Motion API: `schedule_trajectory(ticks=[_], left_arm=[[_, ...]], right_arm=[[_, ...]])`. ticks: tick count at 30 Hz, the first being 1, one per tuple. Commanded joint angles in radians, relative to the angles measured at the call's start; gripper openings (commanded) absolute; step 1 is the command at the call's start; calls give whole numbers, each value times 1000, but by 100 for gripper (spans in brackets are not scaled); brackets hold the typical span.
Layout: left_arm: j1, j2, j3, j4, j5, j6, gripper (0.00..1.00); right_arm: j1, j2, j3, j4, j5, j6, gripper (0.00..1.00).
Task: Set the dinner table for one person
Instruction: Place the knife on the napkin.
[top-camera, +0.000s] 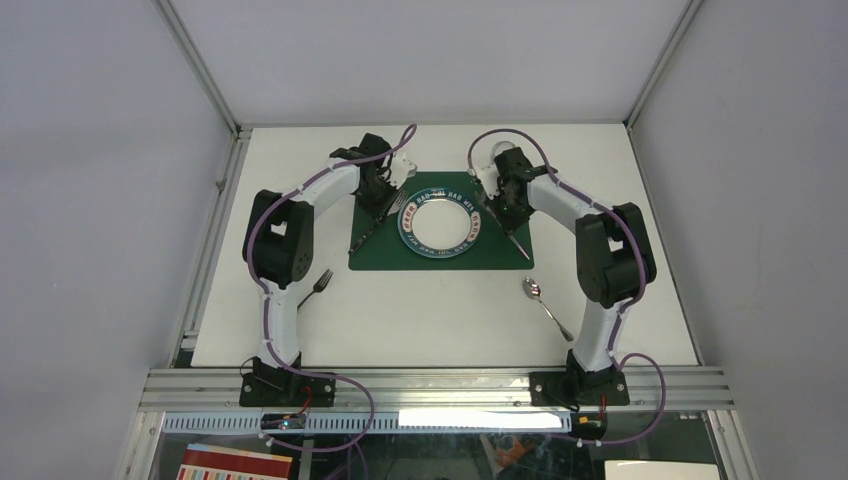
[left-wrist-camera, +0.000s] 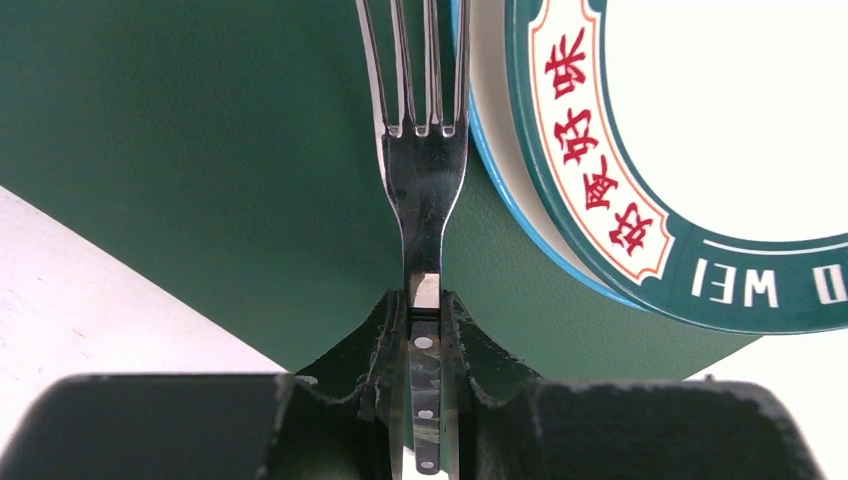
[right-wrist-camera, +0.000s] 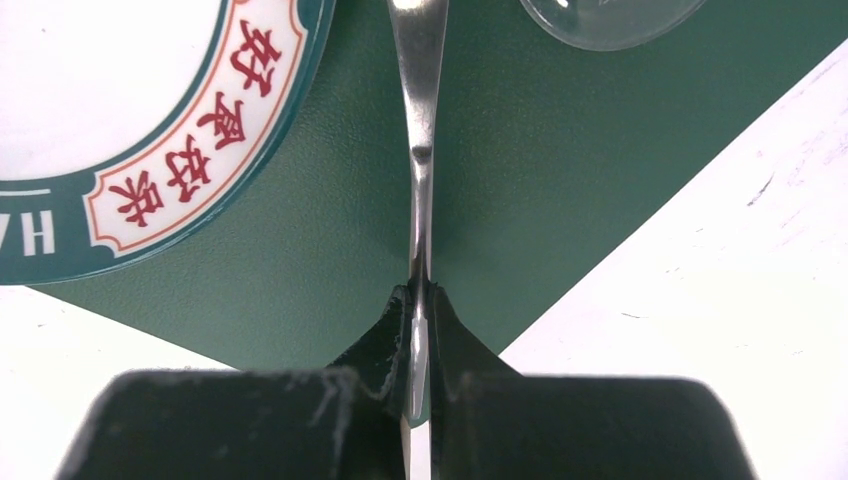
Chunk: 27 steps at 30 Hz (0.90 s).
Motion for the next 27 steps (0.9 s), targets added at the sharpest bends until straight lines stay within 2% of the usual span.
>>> schedule_trajectory(ticks=[1, 13, 15, 18, 24, 27], left_arm=[[-7, -39, -16, 34, -42, -23, 0], [-1, -46, -54, 70, -65, -35, 0], [-1, -46, -55, 73, -61, -35, 8], [-1, -51, -53, 75, -60, -35, 20], [-1, -67, -49, 74, -63, -31, 31], [-1, -80, -45, 74, -73, -28, 33]], right_arm=[[6, -26, 0, 35, 36, 26, 0], [7, -37, -15, 38, 104, 56, 0], [7, -33, -15, 40, 115, 61, 9], [7, -35, -14, 43, 116, 66, 18], [6, -35, 7, 33, 114, 65, 22], [8, -44, 11, 33, 108, 70, 23]])
